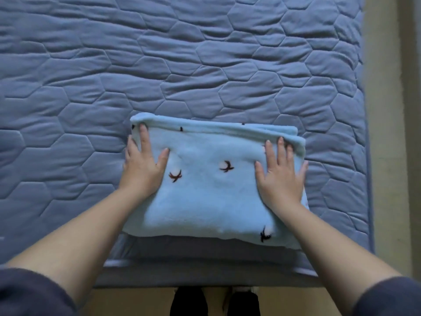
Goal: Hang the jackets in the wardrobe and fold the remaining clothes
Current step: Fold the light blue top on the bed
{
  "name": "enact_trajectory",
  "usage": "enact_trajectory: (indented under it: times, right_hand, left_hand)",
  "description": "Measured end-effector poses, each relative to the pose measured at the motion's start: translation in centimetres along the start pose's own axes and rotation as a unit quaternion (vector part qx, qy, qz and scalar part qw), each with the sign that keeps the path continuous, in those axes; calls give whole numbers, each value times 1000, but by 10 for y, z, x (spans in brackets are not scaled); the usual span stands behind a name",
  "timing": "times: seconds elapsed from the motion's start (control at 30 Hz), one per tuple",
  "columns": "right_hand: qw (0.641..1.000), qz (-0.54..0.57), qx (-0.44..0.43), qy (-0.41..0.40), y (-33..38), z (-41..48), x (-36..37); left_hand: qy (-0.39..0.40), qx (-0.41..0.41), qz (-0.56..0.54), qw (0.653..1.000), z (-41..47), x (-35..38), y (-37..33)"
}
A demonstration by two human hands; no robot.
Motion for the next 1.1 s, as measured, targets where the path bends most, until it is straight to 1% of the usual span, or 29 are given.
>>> enact_trajectory:
  times: [0.07,0.1,0.13,0.17,0.2,0.23,0.27,0.3,0.33,0.37,0.43,0.53,0.63,0.7,0.83,0.93,1.03,1.1]
  right_hand:
    - [992,95,81,-1,-7,-13,-12]
    - [978,162,129,-7,-11,-18,-18]
    - [957,229,179,-1,-18,-20,-20]
    - [929,292,228,24,-25,-22,-23]
    - [894,354,267,65,-30,-22,-26]
    - [855,415,285,120,-35,-22,-29]
    - [818,465,287,181,-39,-23,-32]
    - [789,492,285,234,-42,-25,-37]
    - [770,504,282,270,-44,-27,-44]
    - [761,511,279,287,-46,-29,-52]
    - [756,517,278,288,-48,-36,-76]
    - [765,512,268,284,-44,-55,-132]
    - [750,527,247,316,-37,-89,-197]
    - [742,538,222,334,-29,-113,-242]
    - [737,553,153,357,-8,-155,-320]
    - [729,562,95,380,11,-182,-368]
    - [726,554,28,407,33,-210,-405]
    - [737,522,-33,428,52,-231,-426]
  left_hand:
    - [34,-14,-85,996,0,-16,7]
    - [60,-37,-141,987,0,-25,13]
    - [100,-70,-203,972,-2,-32,18]
    - [149,-105,-257,949,-5,-38,24]
    - [195,-139,-292,926,-9,-42,28]
    - [229,-174,-308,907,-13,-44,31]
    - [245,-199,-316,895,-17,-45,32]
    - [244,-217,-321,889,-20,-47,30]
    - [227,-226,-327,889,-23,-49,27]
    - [205,-226,-333,892,-26,-54,22]
    - [177,-214,-348,895,-38,-73,10]
    - [175,-198,-385,884,-68,-122,-8]
    - [167,-195,-423,869,-119,-188,-26]
    - [135,-185,-462,857,-161,-236,-38]
    - [42,-138,-527,837,-262,-323,-55]
    - [-40,-120,-555,822,-347,-370,-63]
    - [-149,-128,-582,789,-431,-395,-63]
    - [-211,-140,-595,763,-486,-403,-57]
Point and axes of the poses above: each hand's wrist, its own z-axis towards the middle knuckle, its own x-axis out of the palm, y = z × x, the point moved 1 cm from there along z, towards the middle knuckle, and after that the axes turned 1 degree about z, right-handed, at the moved point
